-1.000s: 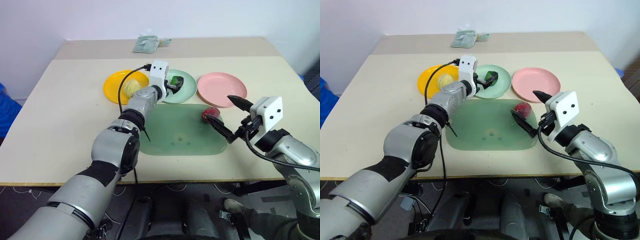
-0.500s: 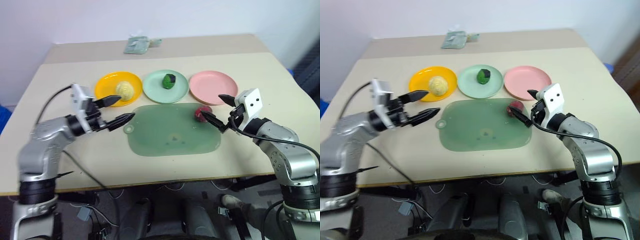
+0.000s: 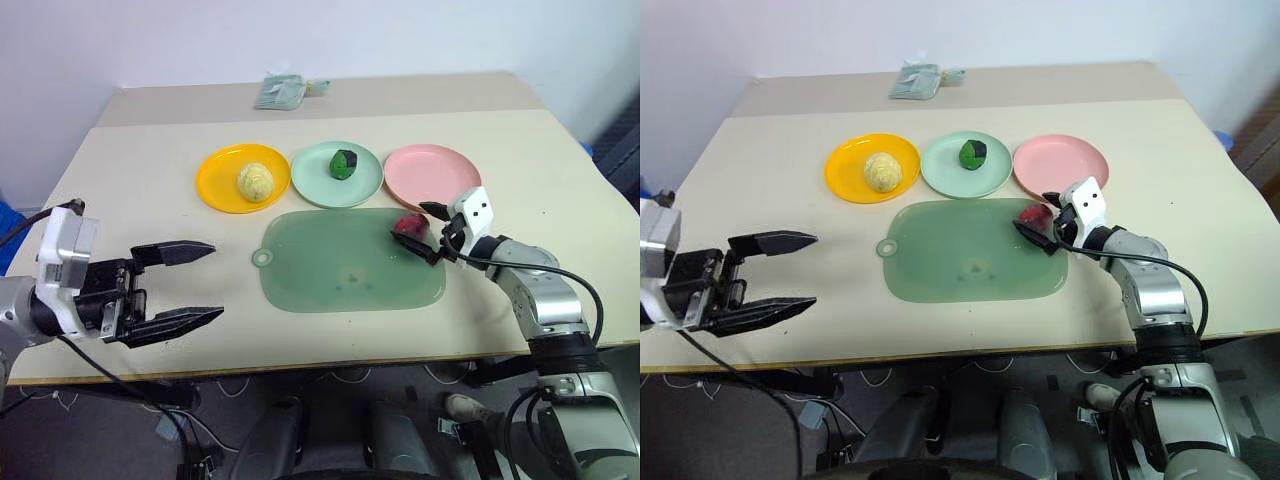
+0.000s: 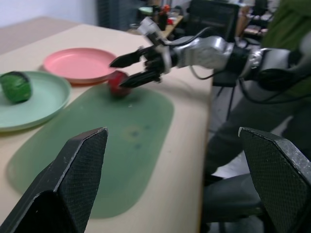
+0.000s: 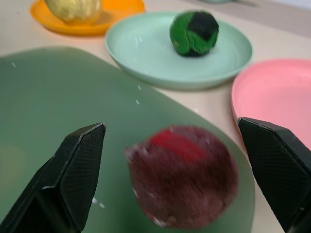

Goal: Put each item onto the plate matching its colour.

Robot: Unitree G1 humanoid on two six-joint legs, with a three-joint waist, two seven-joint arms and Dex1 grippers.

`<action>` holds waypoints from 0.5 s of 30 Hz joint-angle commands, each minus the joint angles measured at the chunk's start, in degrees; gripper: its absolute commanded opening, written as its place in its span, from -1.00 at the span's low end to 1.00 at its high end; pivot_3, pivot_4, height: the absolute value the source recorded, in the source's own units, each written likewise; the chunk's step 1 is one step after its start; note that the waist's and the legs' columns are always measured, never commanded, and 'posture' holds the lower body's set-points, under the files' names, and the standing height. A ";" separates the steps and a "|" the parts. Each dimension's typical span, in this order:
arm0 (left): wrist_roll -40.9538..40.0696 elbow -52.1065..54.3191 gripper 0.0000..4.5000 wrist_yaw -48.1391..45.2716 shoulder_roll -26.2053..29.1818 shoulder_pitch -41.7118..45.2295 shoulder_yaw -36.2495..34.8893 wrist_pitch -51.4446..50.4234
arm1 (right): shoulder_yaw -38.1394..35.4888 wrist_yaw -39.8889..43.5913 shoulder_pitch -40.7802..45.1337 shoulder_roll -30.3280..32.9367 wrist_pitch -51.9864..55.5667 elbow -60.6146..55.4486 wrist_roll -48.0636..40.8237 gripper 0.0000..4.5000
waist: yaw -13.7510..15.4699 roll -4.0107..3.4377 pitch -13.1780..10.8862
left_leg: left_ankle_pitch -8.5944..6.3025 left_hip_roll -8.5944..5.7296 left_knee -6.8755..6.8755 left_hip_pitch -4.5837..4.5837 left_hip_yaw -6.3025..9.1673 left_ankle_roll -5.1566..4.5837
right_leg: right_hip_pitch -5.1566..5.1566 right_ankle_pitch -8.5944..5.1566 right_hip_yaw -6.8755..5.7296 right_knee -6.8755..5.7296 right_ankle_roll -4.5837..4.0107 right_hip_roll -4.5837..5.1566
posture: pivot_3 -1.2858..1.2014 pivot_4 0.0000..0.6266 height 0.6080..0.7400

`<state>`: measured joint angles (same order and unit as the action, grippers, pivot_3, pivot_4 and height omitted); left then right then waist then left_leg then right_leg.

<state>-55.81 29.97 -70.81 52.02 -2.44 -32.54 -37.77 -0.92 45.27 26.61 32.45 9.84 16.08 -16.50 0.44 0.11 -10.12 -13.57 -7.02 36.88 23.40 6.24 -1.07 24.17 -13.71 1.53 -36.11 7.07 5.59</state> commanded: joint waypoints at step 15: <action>-3.58 4.02 0.97 2.74 1.73 0.66 0.73 0.02 | -0.48 1.06 2.40 -2.29 0.34 -0.03 1.31 1.00 | -0.11 -0.02 -0.01 | 0.00 0.00 -0.05 0.00 0.00 0.02 | 0.04 -0.01 0.02 0.00 -0.01 0.00 | 0.03 -0.52 1.00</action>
<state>-58.24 32.69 -68.03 52.86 -2.43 -32.10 -38.44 -0.90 46.31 27.29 30.37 10.12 18.19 -14.78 0.33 0.10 -10.13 -13.57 -7.02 36.82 23.40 6.24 -1.05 24.21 -13.72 1.55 -36.10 7.06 5.59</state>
